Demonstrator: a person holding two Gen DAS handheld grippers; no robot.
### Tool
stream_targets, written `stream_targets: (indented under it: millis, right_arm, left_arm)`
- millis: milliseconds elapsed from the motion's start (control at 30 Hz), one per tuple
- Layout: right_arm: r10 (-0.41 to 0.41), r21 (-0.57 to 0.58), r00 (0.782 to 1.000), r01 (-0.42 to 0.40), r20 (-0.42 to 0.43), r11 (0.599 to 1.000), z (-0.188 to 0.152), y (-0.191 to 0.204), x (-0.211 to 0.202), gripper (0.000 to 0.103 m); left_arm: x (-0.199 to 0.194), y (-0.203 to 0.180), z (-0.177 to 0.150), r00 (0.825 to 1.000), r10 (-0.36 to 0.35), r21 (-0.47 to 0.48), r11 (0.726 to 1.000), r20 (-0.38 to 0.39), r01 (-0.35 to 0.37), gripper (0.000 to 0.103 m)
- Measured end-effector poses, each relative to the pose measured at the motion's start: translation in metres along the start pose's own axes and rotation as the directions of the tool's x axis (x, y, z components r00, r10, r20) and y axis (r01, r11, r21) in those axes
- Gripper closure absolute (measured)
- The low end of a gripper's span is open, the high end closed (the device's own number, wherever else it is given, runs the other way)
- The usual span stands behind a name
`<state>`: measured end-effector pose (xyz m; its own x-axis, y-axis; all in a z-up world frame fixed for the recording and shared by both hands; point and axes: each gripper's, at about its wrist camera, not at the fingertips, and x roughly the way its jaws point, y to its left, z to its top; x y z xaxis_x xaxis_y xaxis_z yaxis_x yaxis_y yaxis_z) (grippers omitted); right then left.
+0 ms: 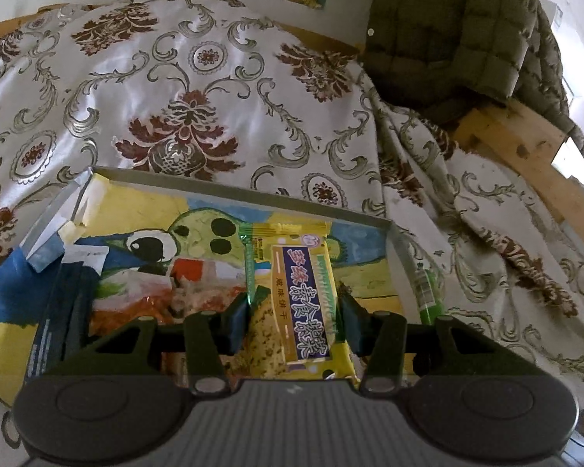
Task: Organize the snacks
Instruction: 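Carry the yellow bar over the tray with the left tool while the right tool carries the green stick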
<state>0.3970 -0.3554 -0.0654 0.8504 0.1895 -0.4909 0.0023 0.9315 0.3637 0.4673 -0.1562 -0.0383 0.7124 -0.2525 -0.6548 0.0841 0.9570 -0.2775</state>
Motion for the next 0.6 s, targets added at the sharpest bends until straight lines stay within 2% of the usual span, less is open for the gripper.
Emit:
stream_targets:
  millis: [333, 600]
  right_arm:
    - [0.003, -0.013, 0.999, -0.004, -0.038, 1.0, -0.007, 0.004, 0.014, 0.084]
    - [-0.017, -0.039, 0.998, 0.014, -0.061, 0.999, -0.012, 0.006, 0.017, 0.084]
  left_arm:
    - [0.013, -0.003, -0.001, 0.997, 0.077, 0.033, 0.997, -0.032, -0.076, 0.049]
    - [0.013, -0.004, -0.005, 0.995, 0.092, 0.054, 0.994, -0.025, -0.09, 0.049]
